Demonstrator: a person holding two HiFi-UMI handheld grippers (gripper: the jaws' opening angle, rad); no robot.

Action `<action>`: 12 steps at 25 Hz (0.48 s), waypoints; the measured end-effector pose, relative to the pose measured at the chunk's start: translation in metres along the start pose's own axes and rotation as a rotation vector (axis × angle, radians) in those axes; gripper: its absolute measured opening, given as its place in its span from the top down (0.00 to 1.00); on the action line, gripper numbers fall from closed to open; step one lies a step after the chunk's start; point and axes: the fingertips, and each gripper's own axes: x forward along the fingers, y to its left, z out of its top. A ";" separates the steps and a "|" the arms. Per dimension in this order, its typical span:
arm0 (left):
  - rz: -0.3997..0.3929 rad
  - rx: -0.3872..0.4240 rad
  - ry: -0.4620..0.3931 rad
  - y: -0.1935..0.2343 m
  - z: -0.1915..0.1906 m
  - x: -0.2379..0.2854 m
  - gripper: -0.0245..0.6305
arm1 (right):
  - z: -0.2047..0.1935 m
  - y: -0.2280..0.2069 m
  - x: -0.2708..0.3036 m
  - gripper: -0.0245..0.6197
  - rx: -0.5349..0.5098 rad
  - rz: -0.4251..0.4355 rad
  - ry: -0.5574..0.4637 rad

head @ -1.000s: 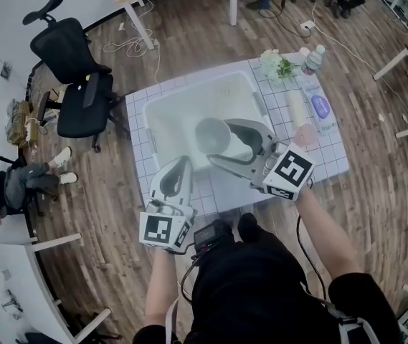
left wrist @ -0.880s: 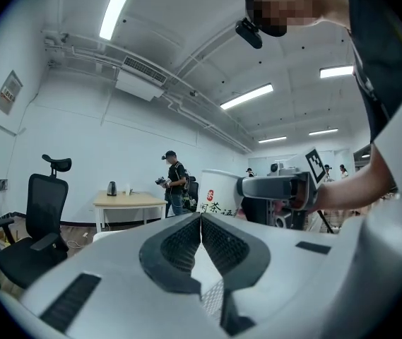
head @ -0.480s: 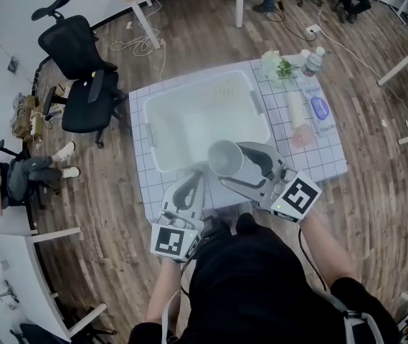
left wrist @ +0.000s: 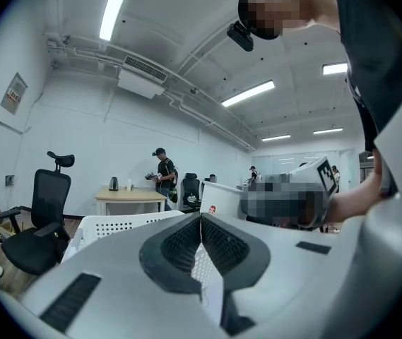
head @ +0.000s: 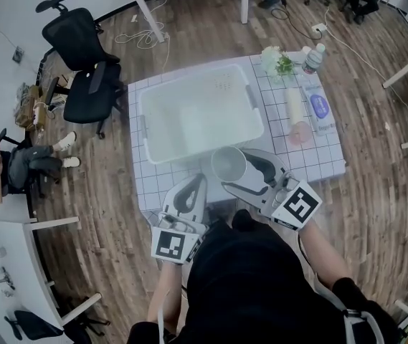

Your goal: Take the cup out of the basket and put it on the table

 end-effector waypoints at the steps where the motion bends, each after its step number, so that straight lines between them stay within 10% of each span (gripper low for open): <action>1: 0.008 0.001 -0.001 -0.003 -0.001 -0.001 0.95 | -0.001 0.001 -0.003 0.49 -0.004 0.004 -0.003; 12: 0.032 0.009 -0.024 -0.010 0.008 -0.014 0.95 | -0.012 -0.001 -0.017 0.49 0.001 -0.044 -0.011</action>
